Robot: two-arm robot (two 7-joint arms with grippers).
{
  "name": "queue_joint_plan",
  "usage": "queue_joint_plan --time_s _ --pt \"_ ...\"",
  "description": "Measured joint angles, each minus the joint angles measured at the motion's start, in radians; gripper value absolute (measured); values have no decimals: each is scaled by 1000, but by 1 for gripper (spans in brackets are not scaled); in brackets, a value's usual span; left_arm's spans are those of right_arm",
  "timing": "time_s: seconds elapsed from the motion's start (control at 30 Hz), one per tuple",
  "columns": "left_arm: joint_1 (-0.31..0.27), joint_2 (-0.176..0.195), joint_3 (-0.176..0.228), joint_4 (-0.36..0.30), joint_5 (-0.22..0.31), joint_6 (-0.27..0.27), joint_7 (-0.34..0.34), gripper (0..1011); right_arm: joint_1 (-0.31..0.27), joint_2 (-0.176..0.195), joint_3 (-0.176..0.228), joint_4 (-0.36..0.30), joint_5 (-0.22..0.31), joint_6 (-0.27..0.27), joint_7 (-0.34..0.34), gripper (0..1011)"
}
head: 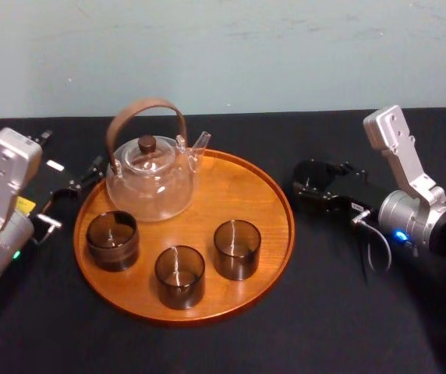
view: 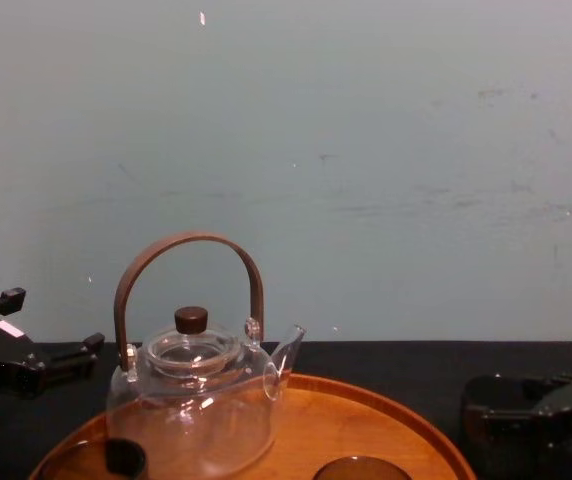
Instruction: Pick up the glass from the table and place it on the tray.
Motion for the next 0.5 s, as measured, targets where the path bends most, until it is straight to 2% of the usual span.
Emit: queue_joint_plan --time_s 0.23,0.5 --pt "0 0 0 0 0 0 0 1001 -6 5 14 -21 6 -8 -3 900" --pt "0 0 0 0 0 0 0 1001 -10 22 11 -60 6 -8 11 900"
